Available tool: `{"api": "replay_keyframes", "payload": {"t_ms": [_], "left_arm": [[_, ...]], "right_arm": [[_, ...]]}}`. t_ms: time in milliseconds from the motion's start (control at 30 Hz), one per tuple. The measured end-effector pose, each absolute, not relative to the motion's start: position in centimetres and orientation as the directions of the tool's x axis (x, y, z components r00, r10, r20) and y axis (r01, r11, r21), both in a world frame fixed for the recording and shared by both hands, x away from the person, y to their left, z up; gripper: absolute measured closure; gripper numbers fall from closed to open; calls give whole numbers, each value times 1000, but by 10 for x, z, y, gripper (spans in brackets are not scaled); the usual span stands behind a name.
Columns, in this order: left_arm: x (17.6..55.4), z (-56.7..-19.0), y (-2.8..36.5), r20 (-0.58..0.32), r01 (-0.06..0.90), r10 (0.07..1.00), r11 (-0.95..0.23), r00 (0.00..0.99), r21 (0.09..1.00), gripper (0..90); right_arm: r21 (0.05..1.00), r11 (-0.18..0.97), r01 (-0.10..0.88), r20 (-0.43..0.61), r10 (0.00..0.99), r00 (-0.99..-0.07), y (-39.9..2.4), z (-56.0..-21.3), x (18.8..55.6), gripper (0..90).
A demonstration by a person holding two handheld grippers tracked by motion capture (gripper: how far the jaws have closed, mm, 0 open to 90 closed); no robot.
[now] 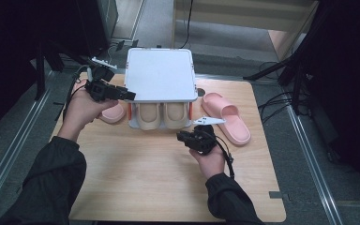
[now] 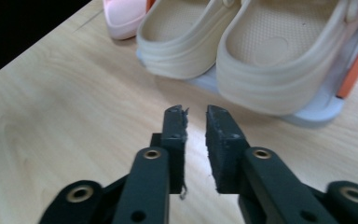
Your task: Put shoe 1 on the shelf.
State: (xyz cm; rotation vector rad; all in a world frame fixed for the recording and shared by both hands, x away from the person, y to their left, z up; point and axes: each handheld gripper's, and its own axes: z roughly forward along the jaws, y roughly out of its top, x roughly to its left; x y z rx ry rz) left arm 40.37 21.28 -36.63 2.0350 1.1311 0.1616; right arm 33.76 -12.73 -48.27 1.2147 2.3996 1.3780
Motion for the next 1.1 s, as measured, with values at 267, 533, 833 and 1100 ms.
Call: {"api": "replay_keyframes", "payload": {"t_ms": [267,533,833,1100], "left_arm": [[389,-360,223,-243,651,770,-275,589,707,382],[374,-367,238,-236,647,787,-252,570,720,372],[368,-380,254,-239,653,805,-226,543,723,359],[365,-393,268,-243,664,818,-211,521,717,345]], "right_arm": [[770,261,582,300,656,-692,-157,-478,314,526],[786,267,558,303,620,-724,-177,-475,301,456],[786,280,551,302,603,-738,-180,-473,296,449],[784,293,548,296,599,-744,-176,-475,302,444]]}}
